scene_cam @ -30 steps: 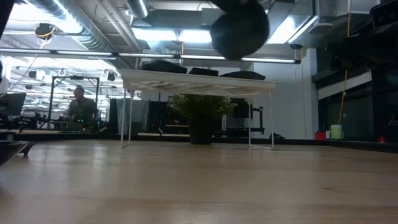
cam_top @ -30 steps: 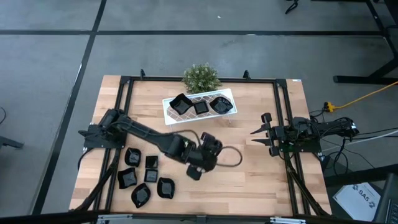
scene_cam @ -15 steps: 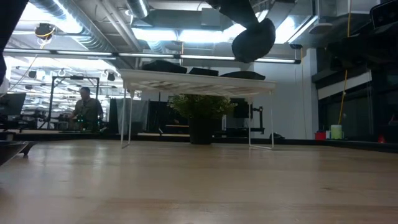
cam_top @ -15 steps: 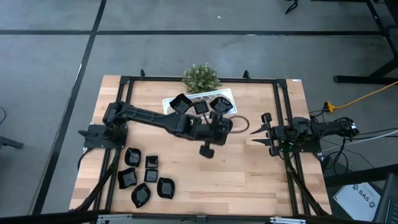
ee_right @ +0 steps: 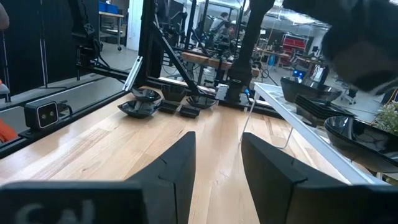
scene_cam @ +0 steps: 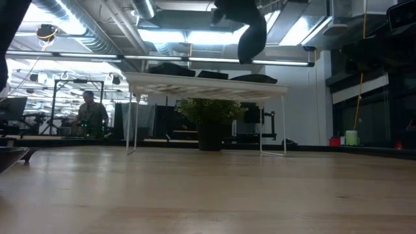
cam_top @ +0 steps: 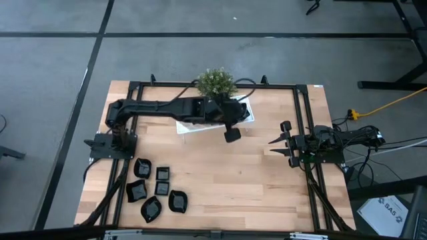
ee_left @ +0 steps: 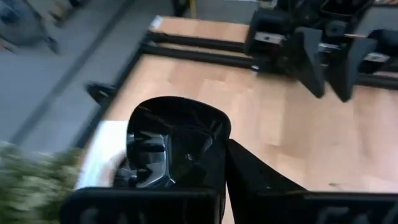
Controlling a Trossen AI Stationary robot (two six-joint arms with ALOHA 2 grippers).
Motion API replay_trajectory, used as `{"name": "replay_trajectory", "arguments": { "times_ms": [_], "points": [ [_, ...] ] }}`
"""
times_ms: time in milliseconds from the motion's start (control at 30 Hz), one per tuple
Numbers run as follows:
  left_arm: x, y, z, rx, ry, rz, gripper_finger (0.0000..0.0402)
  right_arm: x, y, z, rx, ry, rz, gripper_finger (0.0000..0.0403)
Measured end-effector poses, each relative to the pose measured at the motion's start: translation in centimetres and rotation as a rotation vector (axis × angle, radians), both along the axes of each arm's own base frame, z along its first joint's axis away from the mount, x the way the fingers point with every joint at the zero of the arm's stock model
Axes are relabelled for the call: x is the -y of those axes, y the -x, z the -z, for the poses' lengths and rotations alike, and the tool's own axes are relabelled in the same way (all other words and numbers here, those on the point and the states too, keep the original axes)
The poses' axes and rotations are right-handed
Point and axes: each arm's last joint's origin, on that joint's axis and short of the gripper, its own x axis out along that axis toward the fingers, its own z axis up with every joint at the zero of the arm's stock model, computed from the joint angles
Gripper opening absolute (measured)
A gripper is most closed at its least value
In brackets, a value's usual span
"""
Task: Pick & Place Mini shaped plates
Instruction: Stack the leaf shaped plate on top of the leaf shaped plate on the shelf
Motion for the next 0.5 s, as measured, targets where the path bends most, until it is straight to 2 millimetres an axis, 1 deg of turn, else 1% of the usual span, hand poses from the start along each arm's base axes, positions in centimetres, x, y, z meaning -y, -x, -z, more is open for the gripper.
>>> {"name": "replay_trajectory", "arguments": {
  "times_ms": [100,233,400,500],
  "points": [
    [-1.2,-0.1,0.4,0.004,0.097,0.009,0.0003,0.0,0.0,0.0,0.0,0.0,0.0,0.0129],
    [-2.7,0.0,1.0,-0.025,0.146,-0.036,0.0002,0.0,0.0,0.0,0.0,0.0,0.0,0.0129],
    [-3.8,0.5,1.3,-0.044,0.246,-0.056,0.0003,0.0,0.0,0.0,0.0,0.0,0.0,0.0129],
    [-4.4,0.6,1.3,-0.041,0.269,-0.078,0.0002,0.0,0.0,0.0,0.0,0.0,0.0,0.0129]
  ]
}}
